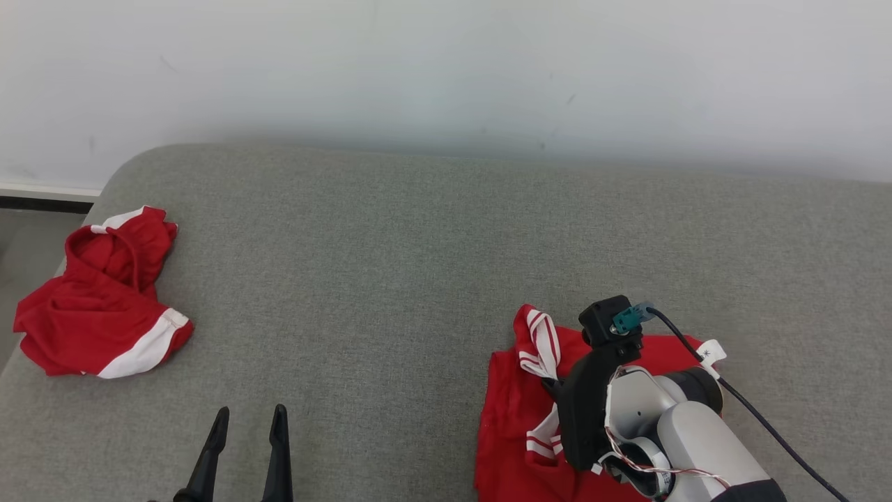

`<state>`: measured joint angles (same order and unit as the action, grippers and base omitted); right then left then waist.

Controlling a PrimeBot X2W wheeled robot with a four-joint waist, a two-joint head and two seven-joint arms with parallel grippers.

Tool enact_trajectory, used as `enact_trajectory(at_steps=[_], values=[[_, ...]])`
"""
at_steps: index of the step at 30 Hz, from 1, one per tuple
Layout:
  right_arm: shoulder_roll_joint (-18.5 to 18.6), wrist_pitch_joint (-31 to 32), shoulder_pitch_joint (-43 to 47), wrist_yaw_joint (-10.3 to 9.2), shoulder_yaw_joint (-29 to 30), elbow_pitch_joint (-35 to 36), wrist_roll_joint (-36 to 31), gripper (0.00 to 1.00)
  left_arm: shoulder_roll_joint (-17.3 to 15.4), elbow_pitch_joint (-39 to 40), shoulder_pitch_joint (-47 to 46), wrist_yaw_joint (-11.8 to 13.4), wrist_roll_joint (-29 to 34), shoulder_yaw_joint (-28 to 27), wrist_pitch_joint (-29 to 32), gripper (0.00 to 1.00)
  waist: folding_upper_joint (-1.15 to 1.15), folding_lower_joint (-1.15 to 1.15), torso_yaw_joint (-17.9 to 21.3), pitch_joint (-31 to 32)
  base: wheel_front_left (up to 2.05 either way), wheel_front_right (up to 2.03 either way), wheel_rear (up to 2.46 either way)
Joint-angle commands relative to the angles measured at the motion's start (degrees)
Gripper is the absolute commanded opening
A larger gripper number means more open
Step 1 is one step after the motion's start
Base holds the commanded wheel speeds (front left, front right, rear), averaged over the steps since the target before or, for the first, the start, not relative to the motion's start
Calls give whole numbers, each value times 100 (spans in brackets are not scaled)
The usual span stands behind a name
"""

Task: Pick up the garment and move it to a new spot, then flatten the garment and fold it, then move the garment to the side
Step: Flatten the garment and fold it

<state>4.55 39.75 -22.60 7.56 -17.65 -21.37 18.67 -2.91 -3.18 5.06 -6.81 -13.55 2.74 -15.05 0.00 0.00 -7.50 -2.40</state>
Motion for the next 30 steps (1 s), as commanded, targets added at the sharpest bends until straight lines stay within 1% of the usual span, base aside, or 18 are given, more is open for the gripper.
enact_trajectory(at_steps=[1, 9, 16, 17, 18, 19, 23, 25, 28, 30], values=[[-39, -69, -88, -15, -63, -95, 67, 0, 3, -11, -65, 14, -18, 9, -16, 100, 0, 0, -69, -54, 0, 0, 0], [-155, -354, -320, -14, -432, -665, 222, 0, 2, -25, -135, 51, -72, 53, -16, 100, 0, 0, -180, -121, 0, 0, 0], [-172, -524, -330, -14, -669, -931, 412, 0, 3, -21, -143, 77, -105, 66, -16, 100, 0, 0, -190, -106, 0, 0, 0], [-173, -578, -327, -14, -693, -932, 478, 8, 3, -21, -136, 85, -106, 66, -16, 100, 0, 0, -183, -95, 0, 0, 0], [-174, -639, -331, -14, -700, -913, 530, 83, 3, -21, -125, 91, -104, 65, -16, 100, 0, 0, -174, -83, 0, 0, 0], [-172, -709, -328, -14, -675, -888, 613, 100, 3, -22, -113, 97, -102, 62, -16, 100, 0, 0, -162, -67, 0, 0, 0], [-171, -1012, -285, -14, -655, -569, 1286, 100, 3, -31, -55, 106, -72, 24, -16, 100, 0, 0, -92, 22, 0, 0, 0], [-167, -1201, -308, -14, -599, -351, 1508, 100, 3, -17, -22, 107, -47, 3, -16, 100, 0, 0, -41, 69, 0, 0, 0], [-153, -1537, -364, -14, -334, -100, 1439, 100, 3, 1, 45, 110, -22, -42, -16, 100, 0, 0, 49, 153, 0, 0, 0], [-43, -1736, -321, -14, -78, 39, 1297, 100, 3, 0, 83, 102, -13, -51, -16, 100, 0, 0, 101, 211, 0, 0, 0]])
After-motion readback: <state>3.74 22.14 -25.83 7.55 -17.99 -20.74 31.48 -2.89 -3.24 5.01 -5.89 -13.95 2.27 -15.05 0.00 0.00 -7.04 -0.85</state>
